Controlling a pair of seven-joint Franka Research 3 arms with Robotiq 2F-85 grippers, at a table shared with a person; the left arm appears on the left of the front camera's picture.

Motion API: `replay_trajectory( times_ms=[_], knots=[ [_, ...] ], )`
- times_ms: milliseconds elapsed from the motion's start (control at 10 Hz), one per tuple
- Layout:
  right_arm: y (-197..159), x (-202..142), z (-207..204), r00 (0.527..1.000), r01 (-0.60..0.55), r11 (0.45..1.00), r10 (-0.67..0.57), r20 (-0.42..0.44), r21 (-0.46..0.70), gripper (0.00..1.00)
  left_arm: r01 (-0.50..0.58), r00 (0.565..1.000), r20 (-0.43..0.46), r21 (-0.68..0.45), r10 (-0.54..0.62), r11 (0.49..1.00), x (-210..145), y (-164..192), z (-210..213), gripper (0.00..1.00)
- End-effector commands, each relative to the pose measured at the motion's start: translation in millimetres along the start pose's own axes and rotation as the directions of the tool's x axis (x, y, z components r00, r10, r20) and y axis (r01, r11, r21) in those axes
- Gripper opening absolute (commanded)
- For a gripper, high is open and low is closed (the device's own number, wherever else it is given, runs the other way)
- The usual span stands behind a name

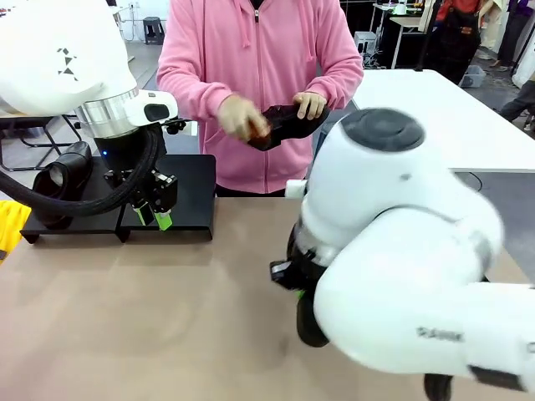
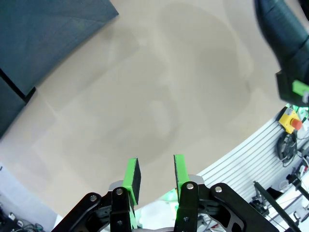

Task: Organize the shoes by placing them on the stand.
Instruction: Pick up one Shoe and place it in the middle of the table.

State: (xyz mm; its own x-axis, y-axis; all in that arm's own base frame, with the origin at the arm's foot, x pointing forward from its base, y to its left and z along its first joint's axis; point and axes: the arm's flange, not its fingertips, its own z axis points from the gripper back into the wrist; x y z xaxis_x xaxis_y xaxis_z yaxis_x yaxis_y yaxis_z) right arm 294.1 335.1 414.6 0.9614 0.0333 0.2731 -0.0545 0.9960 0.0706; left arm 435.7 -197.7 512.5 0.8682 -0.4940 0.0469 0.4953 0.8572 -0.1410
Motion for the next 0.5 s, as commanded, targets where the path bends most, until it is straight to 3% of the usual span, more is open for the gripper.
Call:
replay_trajectory(
  times_ms=[0, 200, 400],
  knots=[
    [20.2, 17.3, -31.4, 0.999, -0.037, 0.999, 0.035, 0.032, 0.040, 0.00, 0.000, 1.000, 0.010, -0.004, 0.000, 1.000, -2.9, 1.3, 0.5, 0.40],
    [32.5, 18.1, -42.0, 0.997, -0.045, 0.998, 0.043, 0.065, 0.040, 0.00, 0.000, 1.000, 0.010, -0.004, 0.000, 1.000, -2.9, 1.3, 0.5, 0.40],
    [32.0, 22.2, -57.8, 0.998, -0.036, 0.999, 0.034, 0.047, 0.035, 0.00, 0.000, 1.000, 0.010, -0.004, 0.000, 1.000, -2.9, 1.3, 0.5, 0.40]
  ],
)
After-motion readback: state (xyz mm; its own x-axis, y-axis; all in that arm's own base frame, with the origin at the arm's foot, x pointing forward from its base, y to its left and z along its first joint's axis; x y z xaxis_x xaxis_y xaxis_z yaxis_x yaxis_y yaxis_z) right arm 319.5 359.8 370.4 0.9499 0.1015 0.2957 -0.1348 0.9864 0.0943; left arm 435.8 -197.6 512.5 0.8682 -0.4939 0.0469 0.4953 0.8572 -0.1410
